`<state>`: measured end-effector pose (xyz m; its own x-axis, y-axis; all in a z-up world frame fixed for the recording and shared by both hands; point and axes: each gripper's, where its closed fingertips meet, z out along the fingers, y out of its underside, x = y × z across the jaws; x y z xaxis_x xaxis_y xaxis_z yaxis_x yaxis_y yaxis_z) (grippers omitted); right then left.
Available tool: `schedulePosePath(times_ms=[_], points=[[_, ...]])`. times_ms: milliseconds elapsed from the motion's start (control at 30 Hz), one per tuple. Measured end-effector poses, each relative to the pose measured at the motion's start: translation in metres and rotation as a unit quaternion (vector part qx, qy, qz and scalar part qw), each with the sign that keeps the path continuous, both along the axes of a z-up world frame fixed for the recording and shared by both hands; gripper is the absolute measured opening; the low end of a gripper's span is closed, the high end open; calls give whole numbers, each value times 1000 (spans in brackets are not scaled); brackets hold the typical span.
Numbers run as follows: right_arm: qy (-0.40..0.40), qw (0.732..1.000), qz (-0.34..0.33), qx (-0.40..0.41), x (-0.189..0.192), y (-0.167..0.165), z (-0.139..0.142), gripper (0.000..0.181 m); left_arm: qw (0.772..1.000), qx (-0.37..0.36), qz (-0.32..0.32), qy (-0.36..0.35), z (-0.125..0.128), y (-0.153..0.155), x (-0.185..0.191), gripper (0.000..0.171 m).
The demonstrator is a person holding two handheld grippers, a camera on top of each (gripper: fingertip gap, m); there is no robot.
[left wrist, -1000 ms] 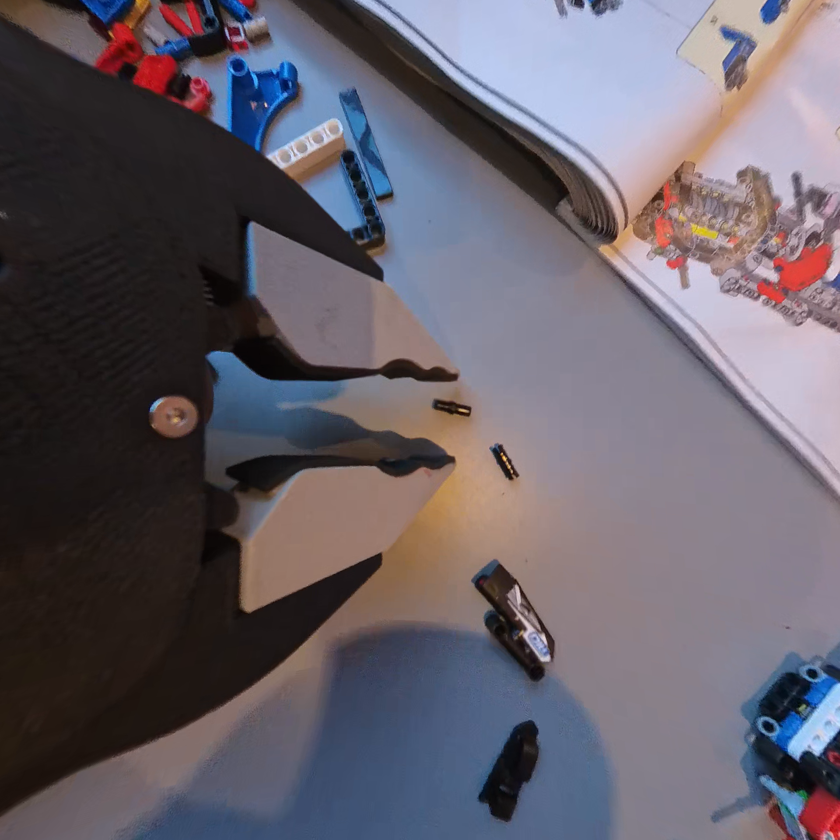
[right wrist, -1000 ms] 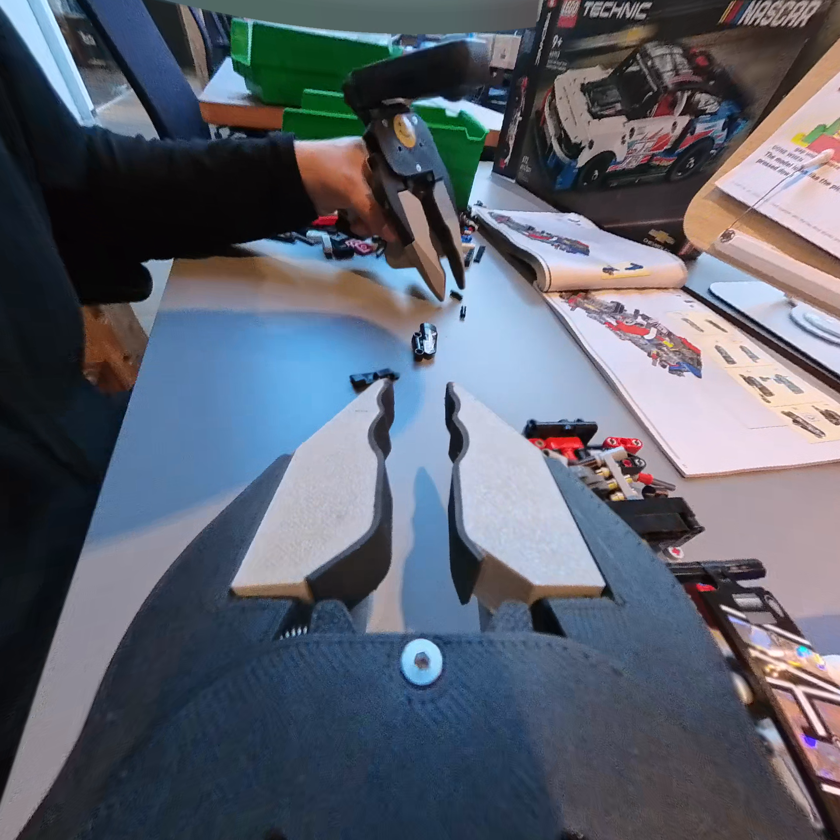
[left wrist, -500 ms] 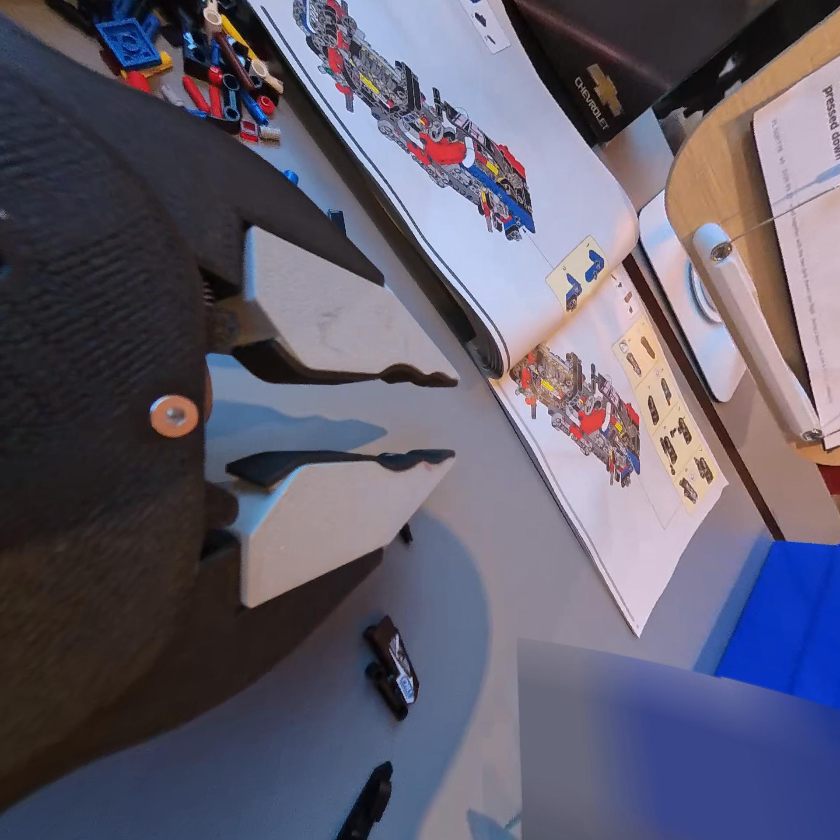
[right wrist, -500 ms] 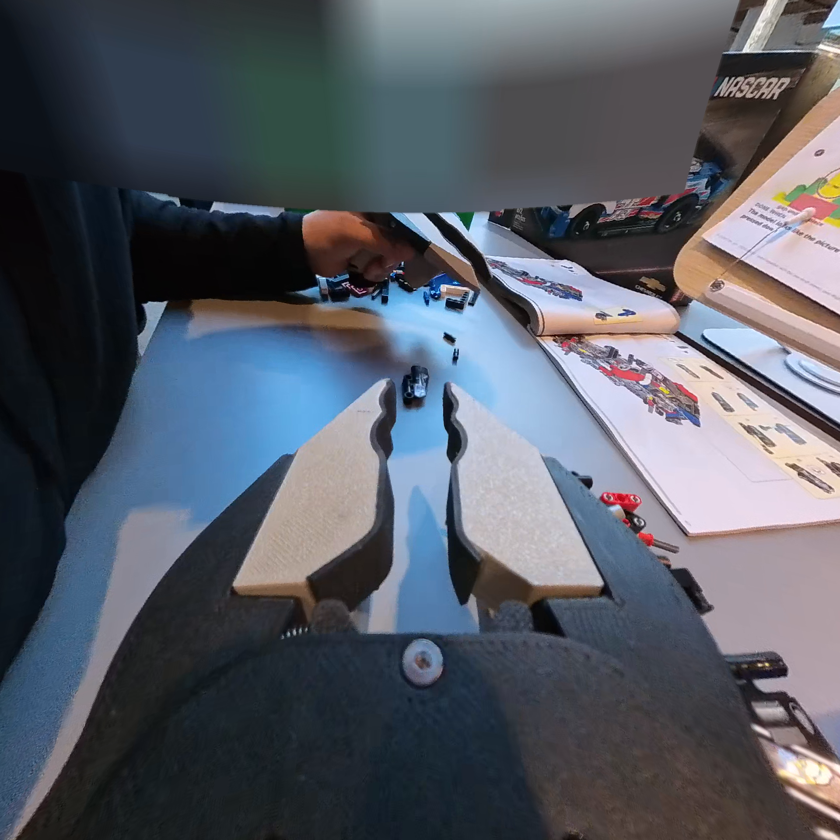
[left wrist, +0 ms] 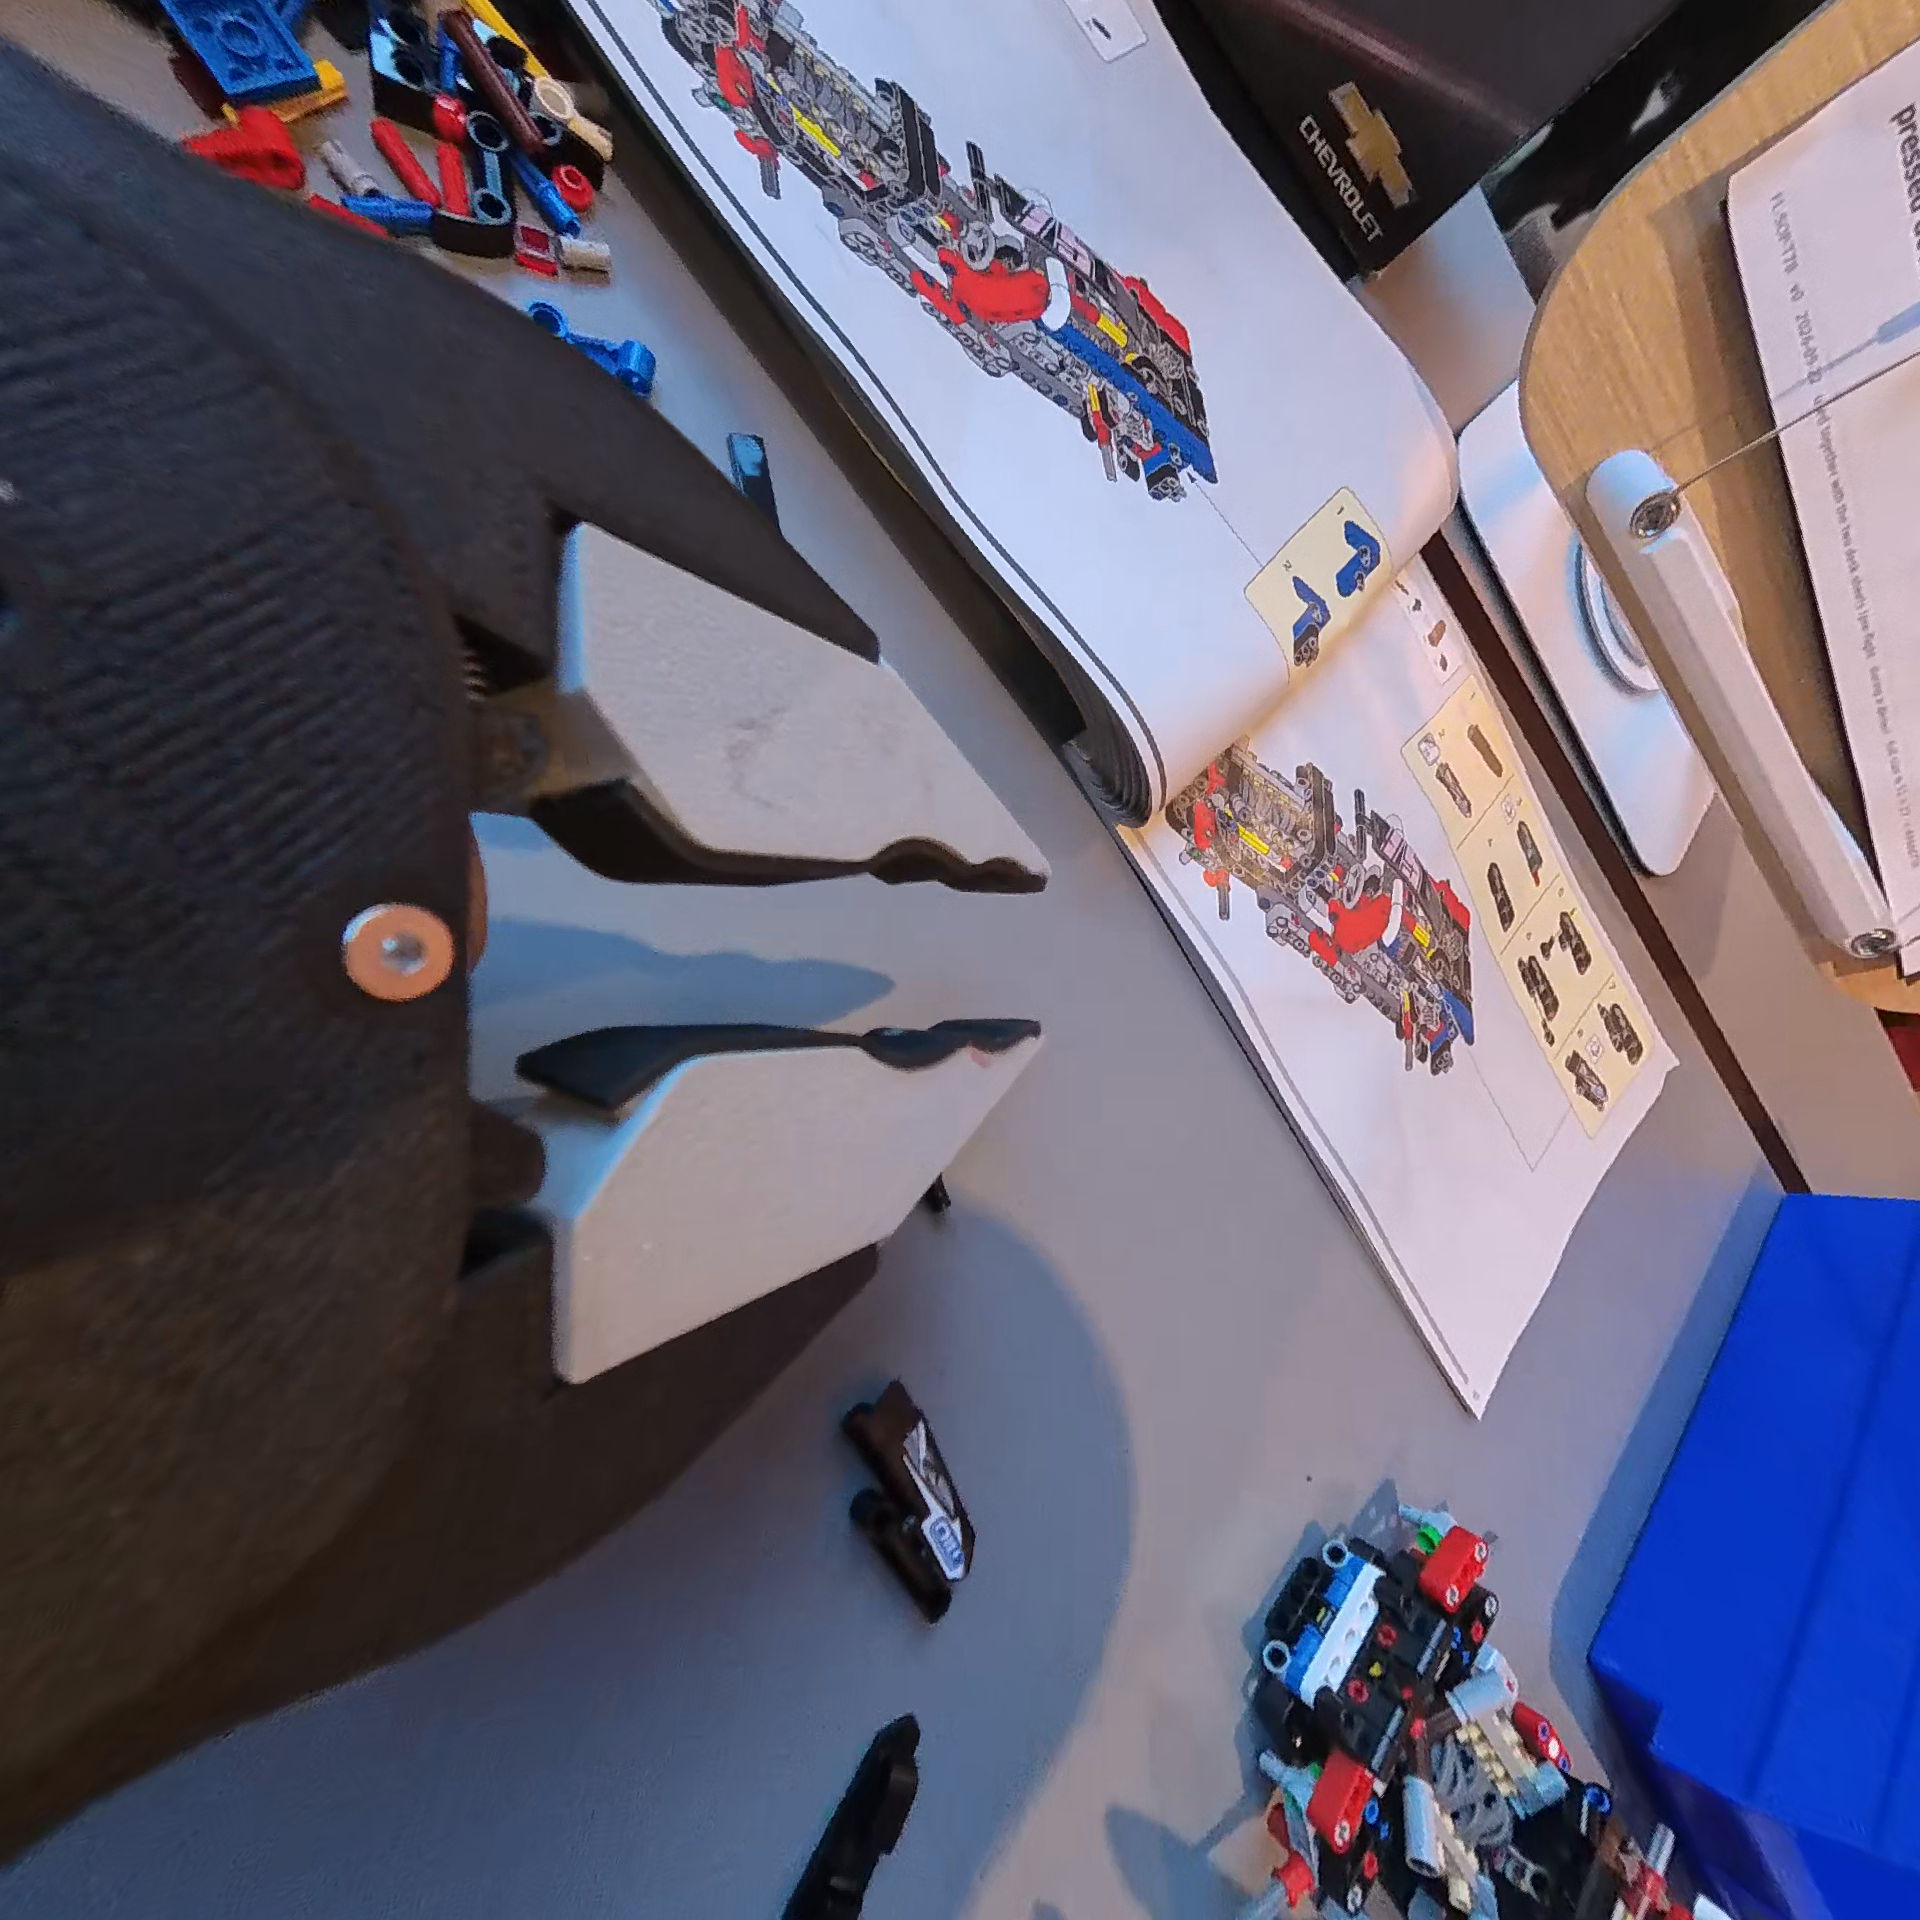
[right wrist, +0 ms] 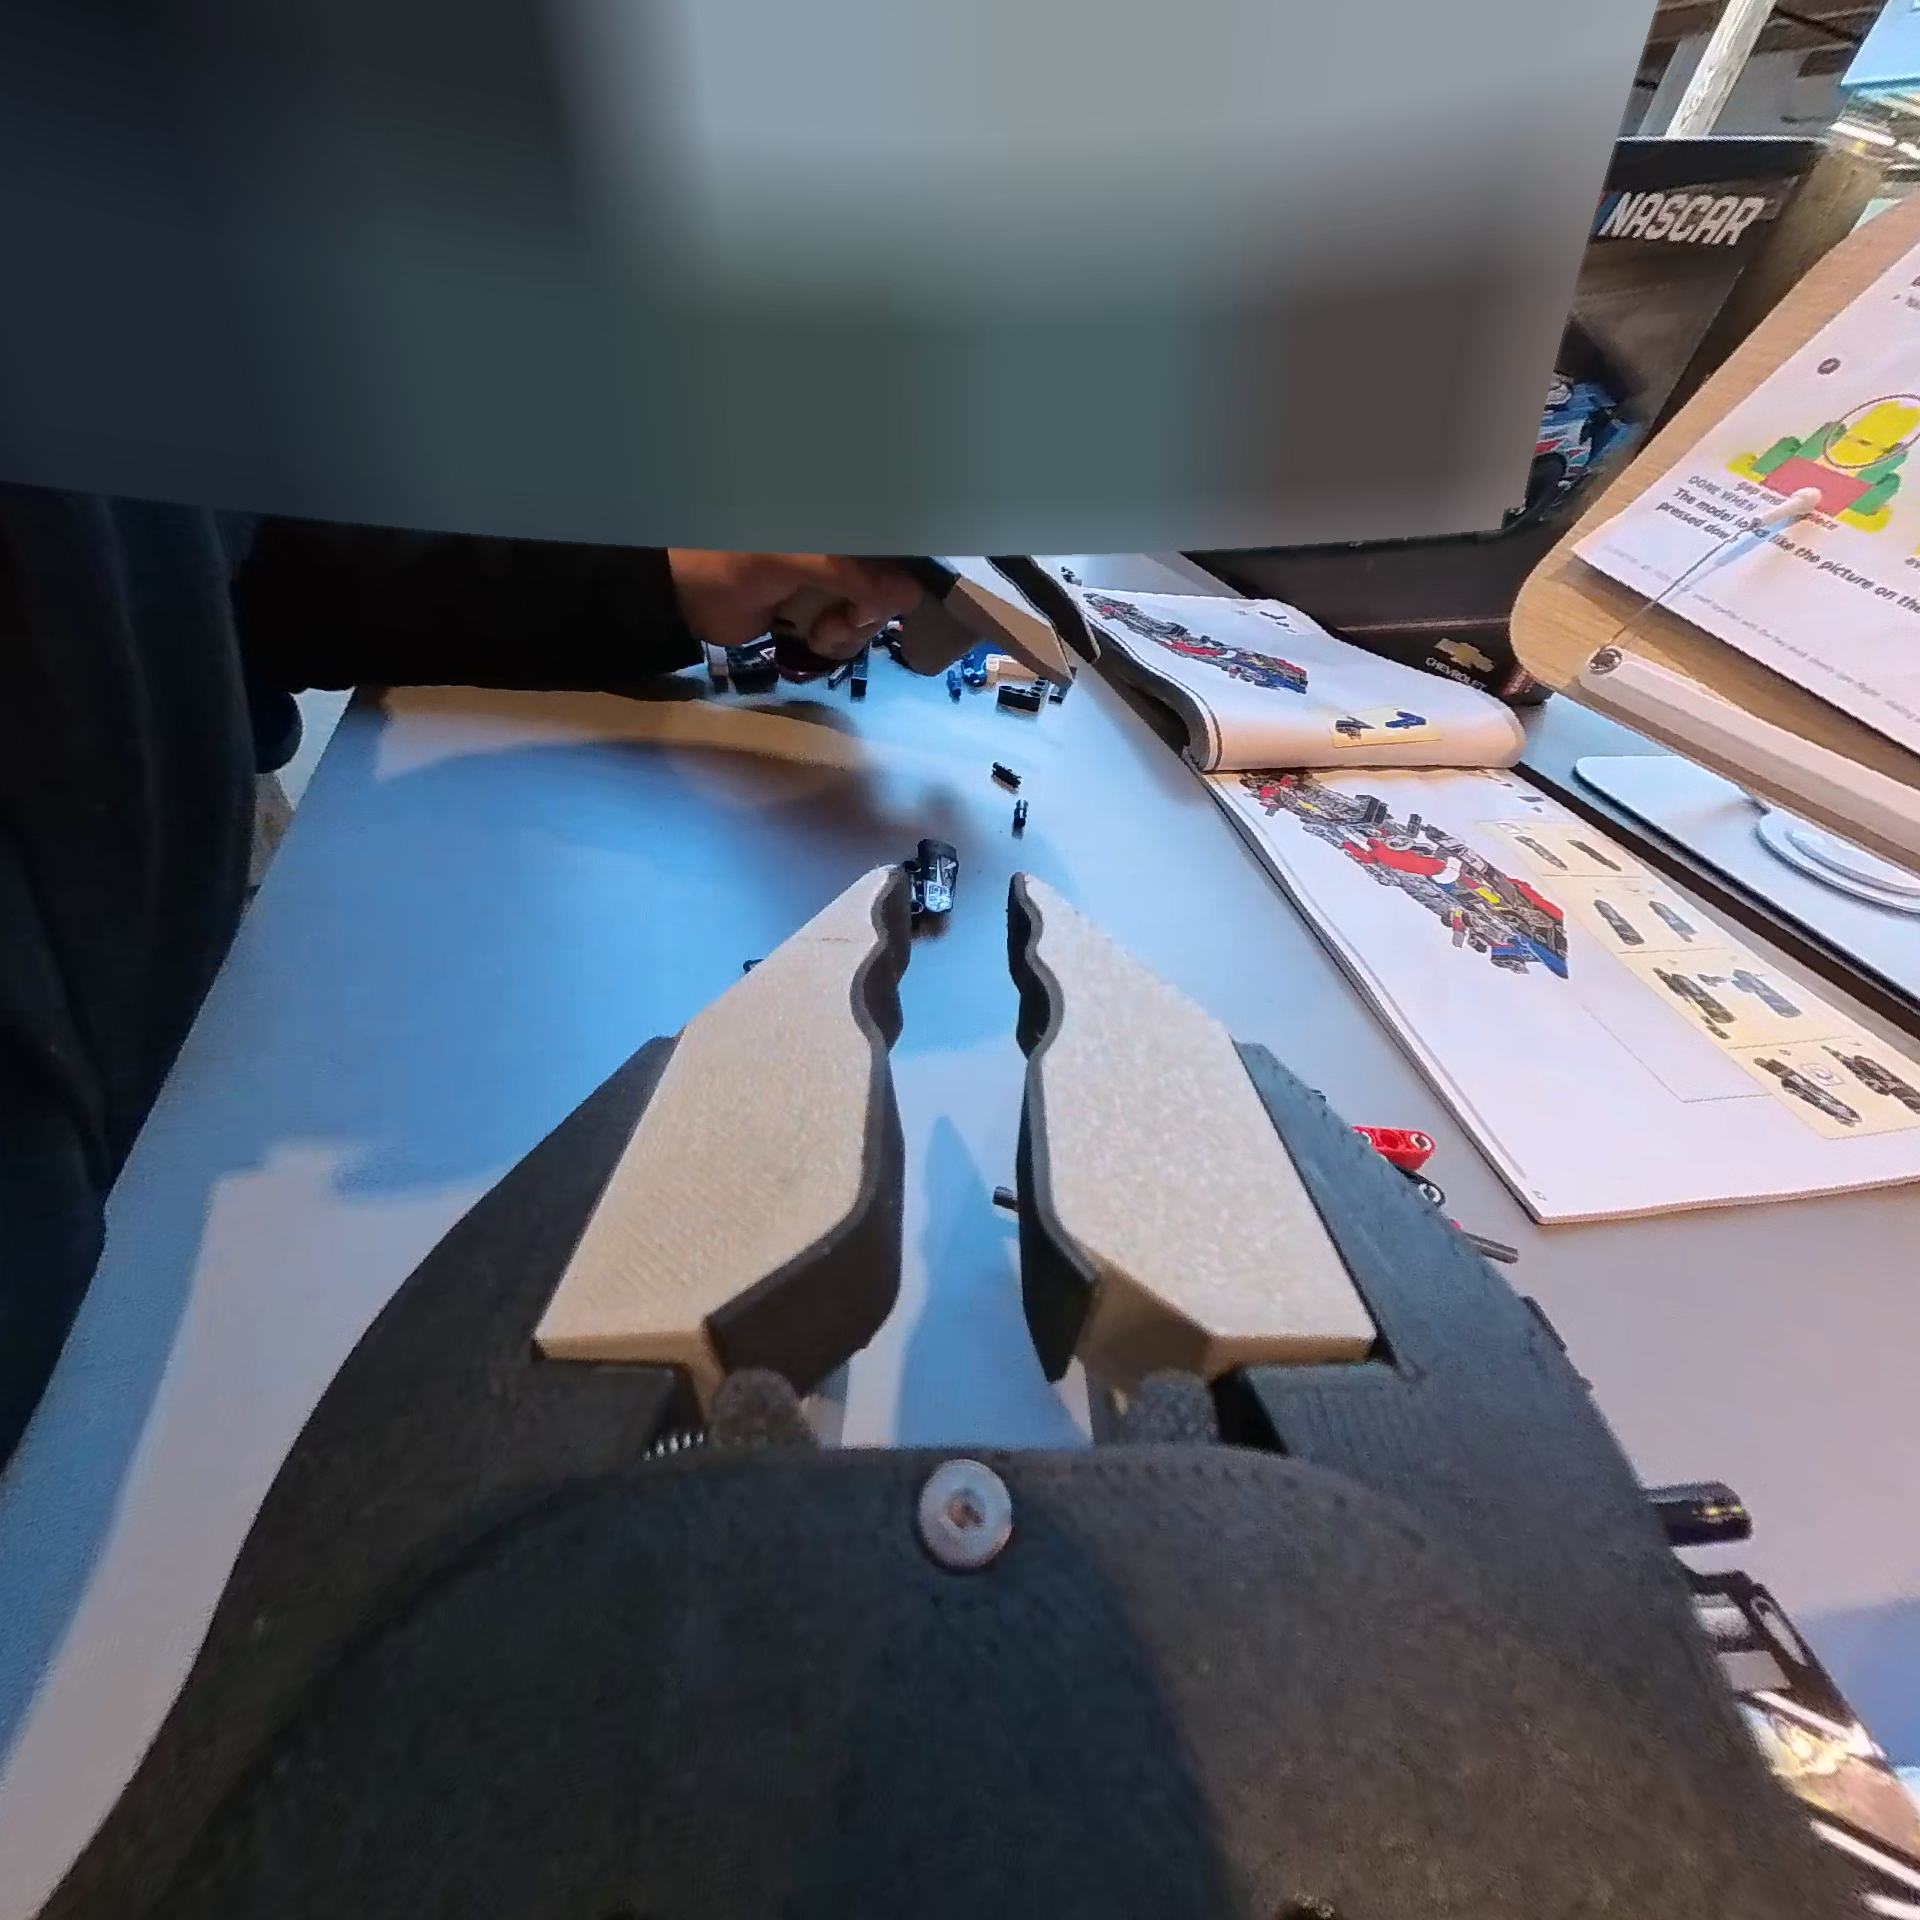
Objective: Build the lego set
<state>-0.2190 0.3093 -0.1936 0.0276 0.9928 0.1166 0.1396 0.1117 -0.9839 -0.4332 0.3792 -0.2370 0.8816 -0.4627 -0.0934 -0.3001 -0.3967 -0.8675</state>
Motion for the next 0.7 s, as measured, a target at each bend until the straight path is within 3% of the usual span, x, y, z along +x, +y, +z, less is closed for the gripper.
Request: schedulePosePath(times_ms=[700], points=[[20,1000,9,-9,5,-1,8,13,1000,12,-9,11,-3,3,4,16]])
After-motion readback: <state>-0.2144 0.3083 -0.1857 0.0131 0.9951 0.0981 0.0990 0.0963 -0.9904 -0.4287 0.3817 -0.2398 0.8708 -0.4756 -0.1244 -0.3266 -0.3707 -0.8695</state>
